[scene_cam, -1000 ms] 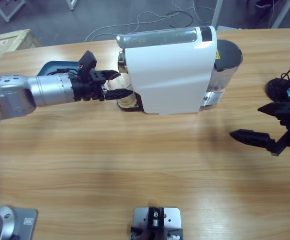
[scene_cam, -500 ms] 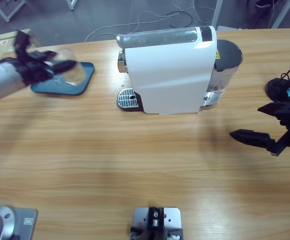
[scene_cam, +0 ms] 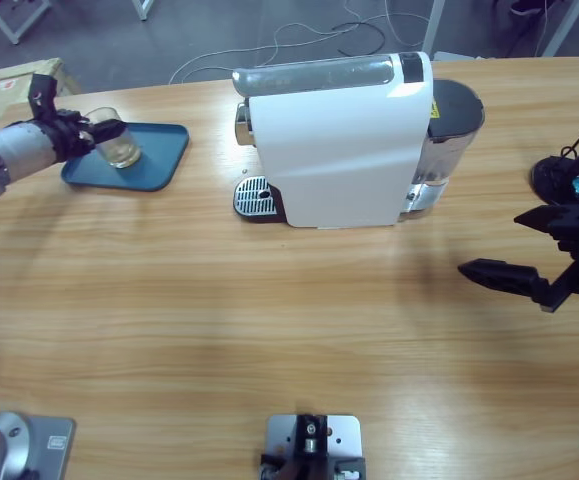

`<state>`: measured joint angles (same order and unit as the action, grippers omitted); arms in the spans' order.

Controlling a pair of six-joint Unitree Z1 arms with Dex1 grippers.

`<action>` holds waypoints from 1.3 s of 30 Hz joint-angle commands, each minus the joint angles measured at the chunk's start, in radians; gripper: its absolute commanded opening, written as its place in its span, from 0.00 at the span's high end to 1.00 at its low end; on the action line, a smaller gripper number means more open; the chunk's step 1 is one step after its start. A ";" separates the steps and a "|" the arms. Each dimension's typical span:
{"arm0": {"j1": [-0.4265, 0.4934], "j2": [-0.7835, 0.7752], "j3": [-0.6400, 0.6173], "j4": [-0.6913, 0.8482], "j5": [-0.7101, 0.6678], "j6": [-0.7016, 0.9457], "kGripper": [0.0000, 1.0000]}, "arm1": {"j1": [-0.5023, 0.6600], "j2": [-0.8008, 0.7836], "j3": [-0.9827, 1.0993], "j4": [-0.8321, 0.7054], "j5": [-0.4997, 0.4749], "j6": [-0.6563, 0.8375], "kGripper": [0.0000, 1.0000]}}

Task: Pour coffee

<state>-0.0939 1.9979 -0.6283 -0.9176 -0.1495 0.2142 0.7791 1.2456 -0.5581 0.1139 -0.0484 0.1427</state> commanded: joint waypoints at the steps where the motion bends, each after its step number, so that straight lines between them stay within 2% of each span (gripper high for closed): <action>1: 0.014 0.056 -0.031 0.001 0.007 -0.004 1.00 | 0.012 0.061 0.006 -0.005 0.012 0.011 0.00; 2: 0.014 0.056 -0.033 0.003 0.007 -0.004 1.00 | 0.012 0.061 0.005 -0.005 0.012 0.011 0.00; 3: 0.014 0.056 -0.033 0.006 0.007 -0.004 0.73 | 0.012 0.061 0.005 -0.005 0.012 0.011 0.00; 4: 0.013 0.054 -0.031 0.008 0.007 -0.004 0.33 | 0.012 0.059 0.005 -0.004 0.012 0.011 0.00; 5: 0.013 0.053 -0.025 0.004 0.008 -0.005 0.15 | 0.012 0.056 0.006 -0.002 0.012 0.011 0.00; 6: 0.010 0.053 -0.017 -0.005 0.018 -0.006 0.11 | 0.012 0.055 0.006 -0.001 0.012 0.011 0.00; 11: 0.002 0.051 0.001 -0.017 0.027 -0.002 0.09 | 0.012 0.046 0.006 0.003 0.012 0.011 0.00; 14: 0.002 0.042 0.032 -0.036 0.015 -0.004 0.02 | 0.012 0.033 0.006 0.009 0.012 0.012 0.00; 17: 0.005 -0.002 0.076 -0.042 0.011 -0.008 0.02 | 0.012 0.026 0.007 0.012 0.010 0.012 0.00; 20: 0.010 -0.135 0.129 -0.043 0.011 -0.042 0.02 | 0.012 0.021 0.009 0.012 0.005 0.012 0.00; 22: 0.005 -0.296 0.187 -0.027 0.018 -0.049 0.02 | 0.012 0.018 0.009 0.012 -0.001 0.012 0.00; 24: -0.018 -0.480 0.220 0.054 0.073 -0.050 0.02 | 0.012 0.003 0.010 0.010 -0.011 0.013 0.00; 27: -0.135 -0.734 0.164 0.386 0.131 -0.055 0.02 | 0.012 -0.028 0.009 0.010 -0.027 0.017 0.00; 30: -0.283 -0.906 0.096 0.745 0.165 -0.098 0.02 | 0.012 -0.083 0.003 0.020 -0.028 0.015 0.00; 31: -0.331 -0.949 0.088 0.822 0.163 -0.136 0.02 | 0.012 -0.114 -0.004 0.041 -0.032 0.010 0.00; 33: -0.450 -1.002 0.093 0.903 0.143 -0.208 0.02 | 0.012 -0.162 -0.015 0.089 -0.064 -0.024 0.00; 36: -0.634 -1.020 0.108 0.950 0.111 -0.210 0.02 | 0.012 -0.221 -0.015 0.153 -0.152 -0.127 0.00; 39: -0.712 -1.036 0.135 0.990 0.054 -0.210 0.00 | 0.012 -0.237 0.005 0.139 -0.165 -0.135 0.00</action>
<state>-0.6247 1.0217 -0.5383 -0.0232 -0.0158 0.0239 0.7832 1.0978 -0.5668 0.2204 -0.1454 0.0693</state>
